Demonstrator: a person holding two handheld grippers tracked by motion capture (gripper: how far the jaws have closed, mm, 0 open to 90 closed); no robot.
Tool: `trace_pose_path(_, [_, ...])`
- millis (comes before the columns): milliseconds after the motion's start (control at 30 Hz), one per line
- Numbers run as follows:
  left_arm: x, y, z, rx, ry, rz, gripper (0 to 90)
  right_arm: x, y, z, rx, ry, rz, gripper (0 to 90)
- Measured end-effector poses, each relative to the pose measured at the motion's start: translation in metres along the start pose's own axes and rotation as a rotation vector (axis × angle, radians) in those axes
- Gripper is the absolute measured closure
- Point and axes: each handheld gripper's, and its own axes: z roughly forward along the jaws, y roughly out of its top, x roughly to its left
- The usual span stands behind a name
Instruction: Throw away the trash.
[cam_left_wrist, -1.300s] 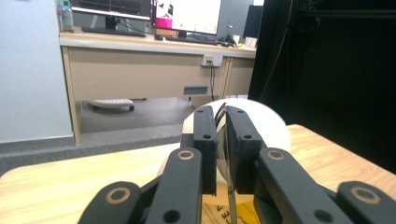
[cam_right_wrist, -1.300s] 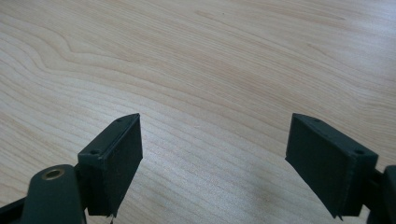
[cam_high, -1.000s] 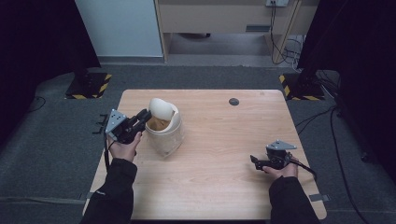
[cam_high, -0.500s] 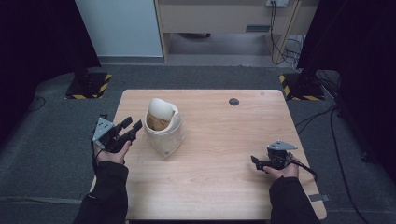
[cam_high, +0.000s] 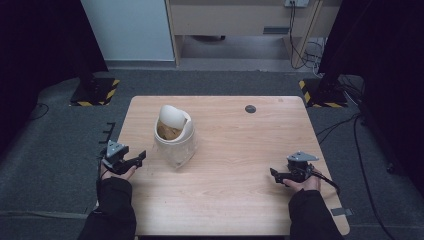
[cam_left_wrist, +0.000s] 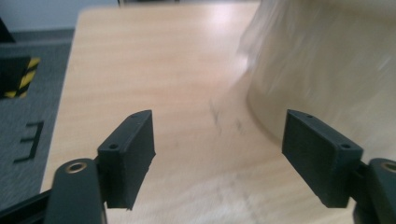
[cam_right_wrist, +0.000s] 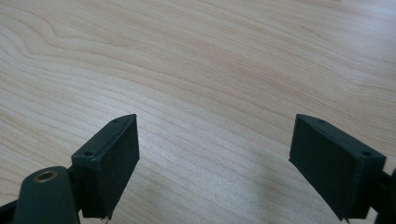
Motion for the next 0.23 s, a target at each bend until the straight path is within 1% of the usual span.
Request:
trace_pose_path(67, [-0.0010, -0.0034, 0.0046, 0.039, -0.004, 0.009, 22.2, -0.0010, -0.0008, 0.0002, 0.005, -0.003, 0.003, 15.4])
trace_pose_path(133, [-0.0021, -0.0054, 0.0077, 0.060, -0.008, 0.007, 18.5, -0.0027, -0.0013, 0.0001, 0.007, -0.013, 0.012, 15.0])
trace_pose_path(167, [-0.0026, -0.0067, 0.0094, 0.072, -0.012, 0.004, 18.5, -0.0027, -0.0013, 0.0001, 0.007, -0.013, 0.012, 15.0])
trace_pose_path(233, [-0.0028, -0.0098, 0.0125, 0.107, -0.015, 0.009, 17.5, -0.0044, -0.0019, 0.0001, 0.008, -0.017, 0.014, 14.8])
